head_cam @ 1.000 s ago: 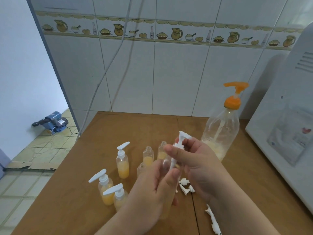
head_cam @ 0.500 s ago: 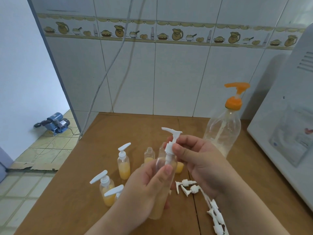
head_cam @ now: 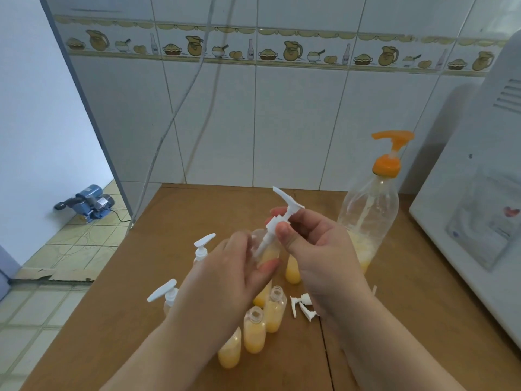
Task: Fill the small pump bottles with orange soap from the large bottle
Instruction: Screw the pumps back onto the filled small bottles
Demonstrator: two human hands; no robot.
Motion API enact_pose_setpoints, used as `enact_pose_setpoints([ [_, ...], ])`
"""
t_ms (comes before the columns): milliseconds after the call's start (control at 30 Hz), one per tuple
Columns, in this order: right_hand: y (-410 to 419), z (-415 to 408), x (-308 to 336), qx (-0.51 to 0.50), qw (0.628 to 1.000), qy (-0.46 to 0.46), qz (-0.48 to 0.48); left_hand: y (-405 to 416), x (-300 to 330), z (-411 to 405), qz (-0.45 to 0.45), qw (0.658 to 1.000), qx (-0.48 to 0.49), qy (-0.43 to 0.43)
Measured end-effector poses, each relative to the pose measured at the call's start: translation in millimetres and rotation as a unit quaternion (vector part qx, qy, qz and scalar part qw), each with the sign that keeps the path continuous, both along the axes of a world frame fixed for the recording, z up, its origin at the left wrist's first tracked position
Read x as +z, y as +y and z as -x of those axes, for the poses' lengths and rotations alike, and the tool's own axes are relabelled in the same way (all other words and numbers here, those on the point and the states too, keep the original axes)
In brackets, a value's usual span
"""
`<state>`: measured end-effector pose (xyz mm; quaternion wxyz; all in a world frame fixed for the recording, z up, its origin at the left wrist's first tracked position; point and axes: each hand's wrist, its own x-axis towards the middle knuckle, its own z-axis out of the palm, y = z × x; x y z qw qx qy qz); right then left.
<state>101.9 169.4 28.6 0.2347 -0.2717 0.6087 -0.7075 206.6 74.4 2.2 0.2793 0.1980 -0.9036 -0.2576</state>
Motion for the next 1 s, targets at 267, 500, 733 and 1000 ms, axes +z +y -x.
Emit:
enact_pose_setpoints([
  [267,15,6,8,0.007,0.996,0.064,-0.064,-20,2,2,-0.074,0.996,0.023,0.049],
  [500,74,26,-6,-0.107,0.993,-0.015,-0.046,-68,-8,-2,-0.128,0.988,0.088,-0.022],
  [733,108,40,-73,-0.175,0.97,-0.094,-0.142,-77,-35,7,-0.147,0.969,0.09,-0.178],
  [1000,112,44,-116,-0.179,0.955,-0.104,-0.214,-88,-43,16,-0.084,0.929,0.011,-0.362],
])
